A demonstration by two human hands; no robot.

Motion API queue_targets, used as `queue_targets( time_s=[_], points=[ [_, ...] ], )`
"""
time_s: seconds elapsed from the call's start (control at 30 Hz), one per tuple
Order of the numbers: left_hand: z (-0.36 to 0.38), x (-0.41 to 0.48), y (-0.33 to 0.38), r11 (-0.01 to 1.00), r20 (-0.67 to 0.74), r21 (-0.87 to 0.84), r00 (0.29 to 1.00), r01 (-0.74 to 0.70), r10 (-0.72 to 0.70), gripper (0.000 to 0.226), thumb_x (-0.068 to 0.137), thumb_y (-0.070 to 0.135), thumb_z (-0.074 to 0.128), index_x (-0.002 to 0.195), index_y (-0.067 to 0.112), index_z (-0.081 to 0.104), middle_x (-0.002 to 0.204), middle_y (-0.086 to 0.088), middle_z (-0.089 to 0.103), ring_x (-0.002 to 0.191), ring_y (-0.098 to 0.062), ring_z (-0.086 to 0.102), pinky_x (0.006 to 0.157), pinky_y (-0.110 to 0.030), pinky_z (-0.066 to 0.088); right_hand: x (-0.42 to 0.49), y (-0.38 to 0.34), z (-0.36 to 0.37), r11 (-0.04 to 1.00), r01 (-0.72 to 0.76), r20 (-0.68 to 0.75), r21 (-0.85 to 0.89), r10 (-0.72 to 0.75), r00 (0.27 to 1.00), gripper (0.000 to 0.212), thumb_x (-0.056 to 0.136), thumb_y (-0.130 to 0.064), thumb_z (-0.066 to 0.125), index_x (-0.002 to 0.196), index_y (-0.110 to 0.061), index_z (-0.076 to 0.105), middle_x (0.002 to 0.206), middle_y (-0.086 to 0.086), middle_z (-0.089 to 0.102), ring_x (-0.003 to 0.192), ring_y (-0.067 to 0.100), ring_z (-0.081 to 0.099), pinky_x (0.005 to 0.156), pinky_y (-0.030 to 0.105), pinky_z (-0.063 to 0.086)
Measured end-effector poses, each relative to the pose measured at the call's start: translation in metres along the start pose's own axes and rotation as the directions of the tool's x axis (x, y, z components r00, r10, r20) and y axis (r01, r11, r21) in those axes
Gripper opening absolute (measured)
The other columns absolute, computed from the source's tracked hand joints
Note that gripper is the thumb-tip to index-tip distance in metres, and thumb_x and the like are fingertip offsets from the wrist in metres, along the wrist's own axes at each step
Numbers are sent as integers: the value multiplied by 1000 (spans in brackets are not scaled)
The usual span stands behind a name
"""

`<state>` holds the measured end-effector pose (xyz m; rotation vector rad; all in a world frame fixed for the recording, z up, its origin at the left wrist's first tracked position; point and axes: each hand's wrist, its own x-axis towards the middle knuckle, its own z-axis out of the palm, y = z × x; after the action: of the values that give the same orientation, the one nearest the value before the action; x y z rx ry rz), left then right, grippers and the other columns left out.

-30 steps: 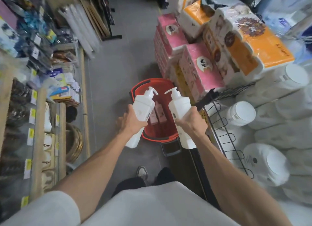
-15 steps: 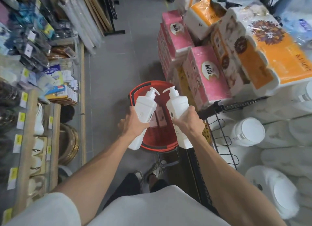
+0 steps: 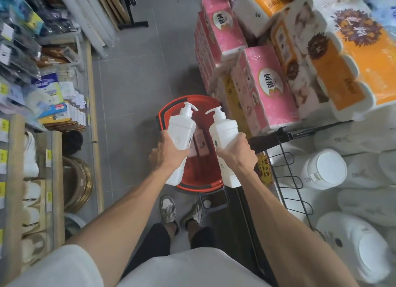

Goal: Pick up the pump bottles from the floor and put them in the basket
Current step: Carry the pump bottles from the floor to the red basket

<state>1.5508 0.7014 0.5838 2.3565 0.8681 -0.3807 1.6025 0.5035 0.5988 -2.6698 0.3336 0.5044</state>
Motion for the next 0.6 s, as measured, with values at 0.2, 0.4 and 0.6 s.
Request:
queue_targets(
  time_s=[0.2,0.4,0.6],
  points=[
    [32,43,-11,999,-1,-43,1000,25,-25,76,71,47,79,124,17,34,124,-9,59,106,-42,60,79,-42,46,35,-2,50,1000,-17,-7,-12,17,1000,80,67,-55,84,123,-16,41,108,3,60,94,30,66,74,40,51],
    [96,98,-23,995,-6,-79,998,58,-59,73,75,49,77,125,18,33,124,-8,61,106,-39,62,80,-42,47,91,11,114,1000,-18,10,8,18,1000,74,71,-48,82,124,-18,39,111,1,58,91,26,60,71,36,43],
    [179,153,-30,985,9,-114,991,133,-133,77,75,47,78,129,17,31,127,-7,59,110,-39,60,78,-39,44,156,33,190,1000,-7,21,-13,7,1000,72,71,-50,80,121,-19,39,113,0,59,97,29,65,76,40,46]
  ],
)
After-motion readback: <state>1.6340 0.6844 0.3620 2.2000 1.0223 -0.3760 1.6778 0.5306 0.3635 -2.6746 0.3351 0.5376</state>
